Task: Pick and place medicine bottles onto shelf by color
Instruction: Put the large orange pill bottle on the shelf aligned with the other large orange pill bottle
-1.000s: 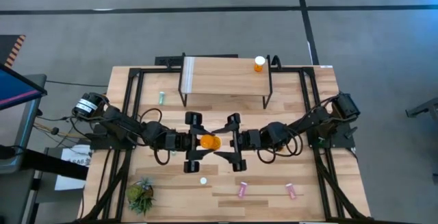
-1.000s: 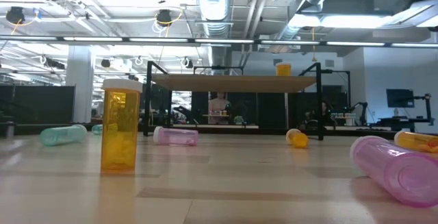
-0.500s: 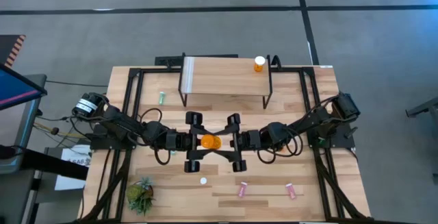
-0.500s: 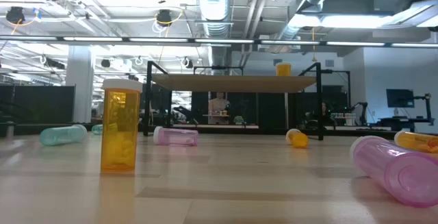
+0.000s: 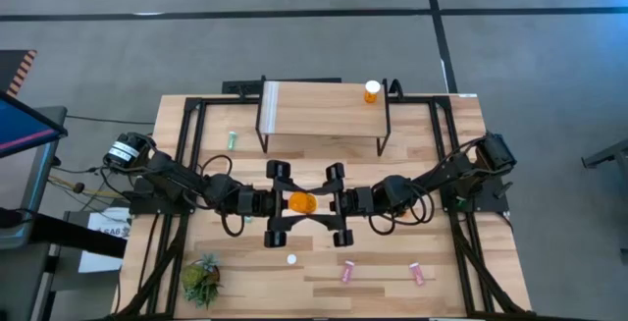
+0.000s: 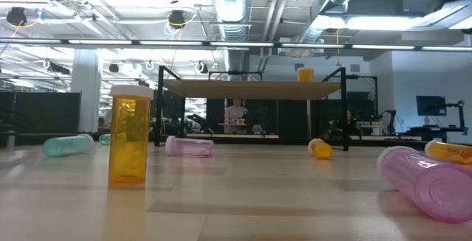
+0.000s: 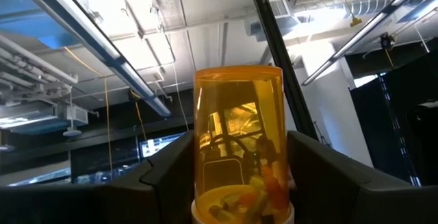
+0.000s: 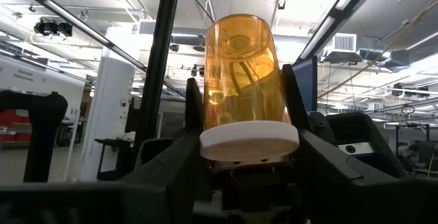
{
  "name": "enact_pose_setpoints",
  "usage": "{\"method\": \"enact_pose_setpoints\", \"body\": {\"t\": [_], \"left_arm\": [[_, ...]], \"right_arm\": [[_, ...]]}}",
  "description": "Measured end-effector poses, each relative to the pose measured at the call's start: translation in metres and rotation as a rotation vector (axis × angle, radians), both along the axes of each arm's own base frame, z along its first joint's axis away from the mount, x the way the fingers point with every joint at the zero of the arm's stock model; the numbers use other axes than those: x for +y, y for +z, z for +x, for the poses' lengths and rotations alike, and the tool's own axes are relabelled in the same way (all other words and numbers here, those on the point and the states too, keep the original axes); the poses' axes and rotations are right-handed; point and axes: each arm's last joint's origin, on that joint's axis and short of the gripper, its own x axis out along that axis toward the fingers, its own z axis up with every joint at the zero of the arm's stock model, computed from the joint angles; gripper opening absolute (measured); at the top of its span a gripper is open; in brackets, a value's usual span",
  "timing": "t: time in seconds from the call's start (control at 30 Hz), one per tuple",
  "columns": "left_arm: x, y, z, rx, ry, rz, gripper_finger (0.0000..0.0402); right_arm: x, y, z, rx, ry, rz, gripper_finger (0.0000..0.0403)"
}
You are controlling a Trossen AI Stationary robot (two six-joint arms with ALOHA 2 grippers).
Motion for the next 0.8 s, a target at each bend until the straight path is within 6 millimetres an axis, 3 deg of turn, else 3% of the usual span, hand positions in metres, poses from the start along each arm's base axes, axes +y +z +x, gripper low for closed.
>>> {"method": "enact_pose_setpoints", "body": {"t": [0.4, 0.8], "left_arm": [[-0.009, 0.000, -0.005, 0.021, 0.096, 0.017, 0.0233], [-0.033, 0.020, -0.035, 0.164, 0.305, 0.095, 0.0233]], "right_arm": [[0.000, 0.001, 0.000, 0.016, -0.006, -0.002, 0.0215], [-0.001, 0.016, -0.009, 0.110, -0.007, -0.027, 0.0217]]}}
